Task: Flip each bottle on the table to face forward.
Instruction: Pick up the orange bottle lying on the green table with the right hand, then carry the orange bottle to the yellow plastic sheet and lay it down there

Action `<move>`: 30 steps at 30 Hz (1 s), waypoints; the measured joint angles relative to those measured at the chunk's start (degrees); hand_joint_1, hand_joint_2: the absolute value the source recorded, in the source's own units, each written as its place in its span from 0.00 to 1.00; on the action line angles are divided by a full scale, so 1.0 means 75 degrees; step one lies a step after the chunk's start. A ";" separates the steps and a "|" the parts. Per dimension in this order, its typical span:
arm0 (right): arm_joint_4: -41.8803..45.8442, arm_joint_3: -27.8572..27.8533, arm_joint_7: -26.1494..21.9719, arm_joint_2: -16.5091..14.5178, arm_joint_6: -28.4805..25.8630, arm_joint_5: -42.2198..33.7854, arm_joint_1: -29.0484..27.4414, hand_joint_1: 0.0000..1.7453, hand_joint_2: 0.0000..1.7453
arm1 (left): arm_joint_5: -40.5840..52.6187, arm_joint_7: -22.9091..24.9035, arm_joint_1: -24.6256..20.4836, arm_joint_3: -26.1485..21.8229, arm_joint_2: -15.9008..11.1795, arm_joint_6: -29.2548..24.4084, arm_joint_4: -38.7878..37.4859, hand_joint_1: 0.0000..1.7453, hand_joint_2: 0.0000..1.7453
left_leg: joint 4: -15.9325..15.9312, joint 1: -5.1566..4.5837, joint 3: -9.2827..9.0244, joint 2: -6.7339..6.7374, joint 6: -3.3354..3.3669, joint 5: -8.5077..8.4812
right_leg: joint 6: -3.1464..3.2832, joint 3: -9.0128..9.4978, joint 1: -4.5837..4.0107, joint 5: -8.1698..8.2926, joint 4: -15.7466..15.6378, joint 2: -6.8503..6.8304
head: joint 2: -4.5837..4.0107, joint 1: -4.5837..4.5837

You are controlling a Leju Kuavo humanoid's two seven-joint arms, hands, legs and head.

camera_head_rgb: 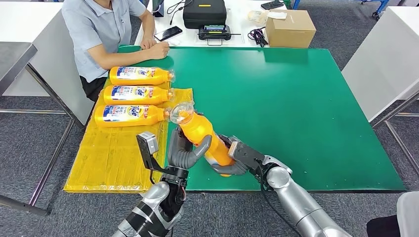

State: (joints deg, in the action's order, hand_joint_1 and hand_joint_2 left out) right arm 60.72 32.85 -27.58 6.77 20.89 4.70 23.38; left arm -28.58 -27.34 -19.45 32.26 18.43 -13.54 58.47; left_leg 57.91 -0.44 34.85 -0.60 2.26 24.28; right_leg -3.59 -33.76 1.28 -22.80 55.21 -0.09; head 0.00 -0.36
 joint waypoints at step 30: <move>-0.0256 -0.0546 0.0154 -0.0329 -0.0615 -0.0071 -0.0192 0.00 1.00 | 0.0520 0.0119 0.0031 -0.0051 -0.0006 -0.0707 0.0000 1.00 1.00 | 0.0000 0.0000 0.0005 0.0001 0.0000 0.0000 | 0.0000 -0.0009 0.0001 0.0000 0.0000 0.0001 | 0.0000 0.0000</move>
State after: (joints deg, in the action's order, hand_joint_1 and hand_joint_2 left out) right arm 58.80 28.75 -26.43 4.30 16.28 4.17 21.94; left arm -24.68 -26.45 -19.22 31.88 18.38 -18.84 58.47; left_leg 57.91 -0.44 34.89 -0.59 2.26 24.28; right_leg -3.59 -33.83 1.28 -22.80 55.21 -0.09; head 0.00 -0.36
